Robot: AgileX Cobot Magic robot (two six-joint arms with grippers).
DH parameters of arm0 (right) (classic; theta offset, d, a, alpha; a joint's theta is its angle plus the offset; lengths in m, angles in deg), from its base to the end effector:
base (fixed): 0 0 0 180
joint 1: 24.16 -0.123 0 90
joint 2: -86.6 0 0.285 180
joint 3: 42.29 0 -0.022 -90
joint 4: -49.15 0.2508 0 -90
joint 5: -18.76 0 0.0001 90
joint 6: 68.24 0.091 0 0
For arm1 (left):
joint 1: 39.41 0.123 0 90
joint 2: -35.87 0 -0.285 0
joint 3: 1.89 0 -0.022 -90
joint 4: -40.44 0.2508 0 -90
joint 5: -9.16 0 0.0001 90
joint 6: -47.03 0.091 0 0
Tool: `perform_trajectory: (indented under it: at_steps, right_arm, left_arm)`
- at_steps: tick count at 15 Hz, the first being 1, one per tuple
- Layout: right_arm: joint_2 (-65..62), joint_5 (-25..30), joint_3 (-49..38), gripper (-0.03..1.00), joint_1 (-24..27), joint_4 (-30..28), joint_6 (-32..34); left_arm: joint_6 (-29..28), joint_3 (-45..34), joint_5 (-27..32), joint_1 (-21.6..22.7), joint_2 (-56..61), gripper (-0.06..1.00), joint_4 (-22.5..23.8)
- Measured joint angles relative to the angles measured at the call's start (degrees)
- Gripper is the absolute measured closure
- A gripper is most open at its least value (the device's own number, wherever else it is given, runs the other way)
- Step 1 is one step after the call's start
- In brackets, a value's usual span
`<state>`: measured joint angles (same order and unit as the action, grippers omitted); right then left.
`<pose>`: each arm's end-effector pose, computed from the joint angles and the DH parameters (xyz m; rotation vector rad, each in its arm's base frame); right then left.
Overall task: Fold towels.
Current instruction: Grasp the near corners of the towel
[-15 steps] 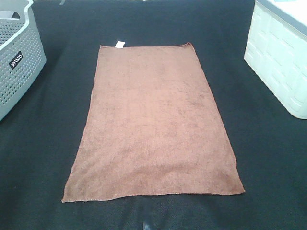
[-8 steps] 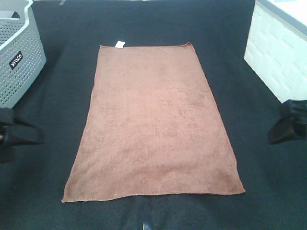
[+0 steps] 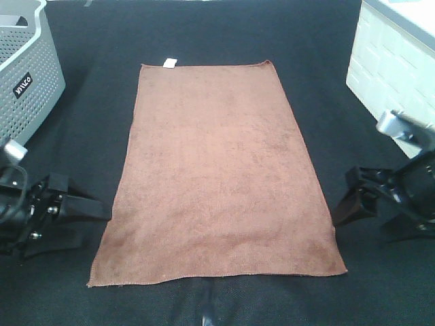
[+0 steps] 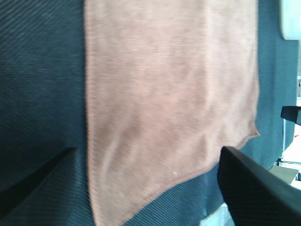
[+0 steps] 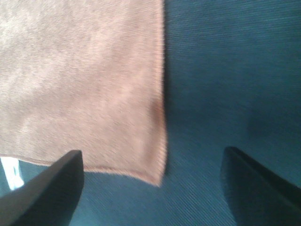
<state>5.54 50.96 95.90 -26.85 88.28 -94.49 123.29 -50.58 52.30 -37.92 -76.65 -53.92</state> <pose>0.2378 0.0419 0.1408 0.0836 2.8984 0.5319 0.2382 -0.0559 0.0946 -0.2807 2.6506 -1.1181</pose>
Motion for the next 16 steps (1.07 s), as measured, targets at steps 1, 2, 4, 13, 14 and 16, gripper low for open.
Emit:
perform_trajectory:
  at_steps: [1, 2, 4, 13, 14, 16]
  right_arm:
    - [2.06, -0.63, 0.06, 0.21, 0.0, 3.09, -2.92]
    - [4.87, -1.78, 0.06, 0.21, 0.0, 7.39, -6.99]
    - [8.42, -2.58, 0.11, 0.21, 0.0, 13.01, -12.15]
    - [17.76, 0.69, 0.92, 0.75, 0.06, 31.46, -28.93]
    - [17.76, 0.69, 0.92, 0.75, 0.06, 31.46, -28.93]
    - [18.16, 0.46, 0.86, 0.97, 0.06, 31.17, -28.25]
  left_arm:
    - [0.34, 0.92, 0.0, -0.57, -2.23, 0.19, -0.23]
    - [0.4, 2.52, -0.17, -2.52, -4.3, 0.19, -0.46]
    - [0.4, 4.53, -1.95, -6.88, -5.73, 0.19, -1.89]
    - [-0.74, 7.16, -7.91, -10.94, -7.05, 0.82, -2.12]
    - [-0.74, 7.16, -7.91, -10.94, -7.05, 0.82, -2.12]
    - [-0.52, 7.16, -8.02, -10.94, -7.05, 0.94, -0.92]
